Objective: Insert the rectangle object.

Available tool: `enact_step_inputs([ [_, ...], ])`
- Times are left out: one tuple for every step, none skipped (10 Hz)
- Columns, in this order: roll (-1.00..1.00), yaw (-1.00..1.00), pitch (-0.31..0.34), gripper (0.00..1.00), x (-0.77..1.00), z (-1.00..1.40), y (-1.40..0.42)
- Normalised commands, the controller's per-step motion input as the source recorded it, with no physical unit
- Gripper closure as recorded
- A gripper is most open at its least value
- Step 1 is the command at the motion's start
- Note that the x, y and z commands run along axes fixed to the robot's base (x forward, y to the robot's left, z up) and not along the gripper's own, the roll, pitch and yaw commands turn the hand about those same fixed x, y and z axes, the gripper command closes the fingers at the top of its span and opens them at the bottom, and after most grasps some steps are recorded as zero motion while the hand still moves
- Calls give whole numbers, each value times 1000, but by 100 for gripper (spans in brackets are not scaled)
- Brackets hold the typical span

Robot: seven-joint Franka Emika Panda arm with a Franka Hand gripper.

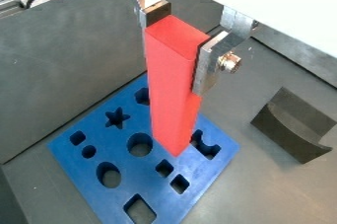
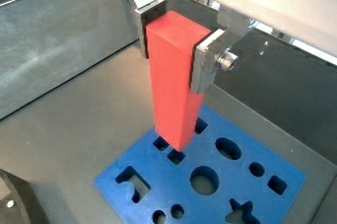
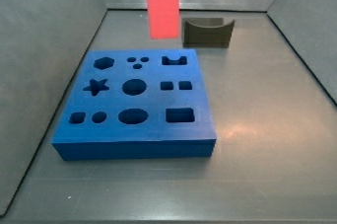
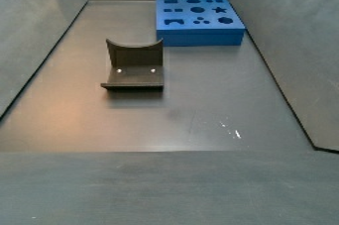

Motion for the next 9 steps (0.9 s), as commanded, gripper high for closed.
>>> enact_step_inputs([
  [41,0,-60,100,209,-383,-489],
  [194,54,0,100,389,-486,-674],
  [291,14,0,100,406,-489,-677],
  [340,0,123,100,489,-257,-671],
  [400,0,269,100,469,-109,-523],
  [411,0,269,100,420,-251,-546],
  [340,0,271,100,411,-346,-420],
  [303,0,209,100,406,-343,-346],
  [6,54,21,100,211,-323,-109],
])
